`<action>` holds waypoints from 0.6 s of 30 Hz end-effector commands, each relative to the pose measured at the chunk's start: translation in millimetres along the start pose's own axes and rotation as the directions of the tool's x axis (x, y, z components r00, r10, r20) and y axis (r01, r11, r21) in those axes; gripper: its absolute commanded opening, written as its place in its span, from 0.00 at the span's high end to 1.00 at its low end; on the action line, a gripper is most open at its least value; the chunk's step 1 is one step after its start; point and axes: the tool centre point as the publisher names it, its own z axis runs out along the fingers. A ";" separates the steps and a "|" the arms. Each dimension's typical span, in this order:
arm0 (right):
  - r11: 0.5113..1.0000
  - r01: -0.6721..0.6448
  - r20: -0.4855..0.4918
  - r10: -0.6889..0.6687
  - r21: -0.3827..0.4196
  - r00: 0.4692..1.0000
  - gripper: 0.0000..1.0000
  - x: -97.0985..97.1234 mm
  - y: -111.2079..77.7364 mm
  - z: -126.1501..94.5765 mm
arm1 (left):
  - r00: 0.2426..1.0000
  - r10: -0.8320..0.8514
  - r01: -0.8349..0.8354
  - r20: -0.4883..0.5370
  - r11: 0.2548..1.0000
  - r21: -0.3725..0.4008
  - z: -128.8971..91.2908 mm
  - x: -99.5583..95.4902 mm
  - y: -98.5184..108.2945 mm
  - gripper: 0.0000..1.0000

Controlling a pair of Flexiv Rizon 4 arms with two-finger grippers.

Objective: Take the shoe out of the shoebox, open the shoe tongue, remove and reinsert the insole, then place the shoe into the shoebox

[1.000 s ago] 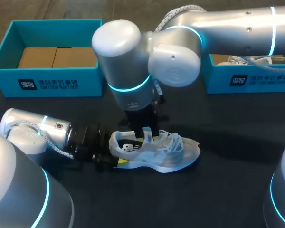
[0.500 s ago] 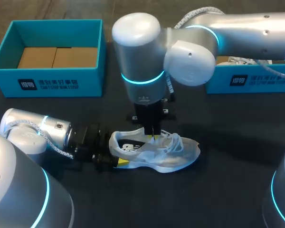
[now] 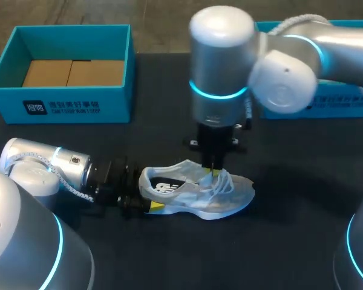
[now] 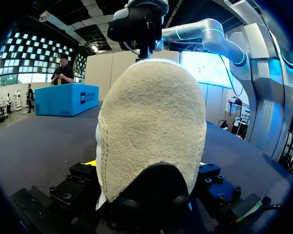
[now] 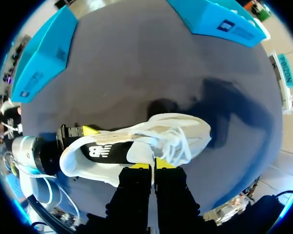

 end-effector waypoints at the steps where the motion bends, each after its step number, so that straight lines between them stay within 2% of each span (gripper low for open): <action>1: 0.923 -0.382 -0.255 0.377 0.032 0.890 1.00 -42.0 -5.5 -5.0 | 1.000 0.000 0.000 0.002 1.000 0.000 -0.3 -1.1 5.7 1.00; 11: 0.918 -0.392 -0.350 0.388 0.063 0.853 1.00 -72.5 -3.3 -5.4 | 1.000 0.000 0.000 0.002 1.000 0.000 -0.3 -1.1 5.7 1.00; 18: 0.911 -0.397 -0.342 0.410 0.113 0.845 1.00 -84.8 6.8 7.8 | 1.000 0.000 0.000 0.002 1.000 0.000 -0.3 -1.1 5.7 1.00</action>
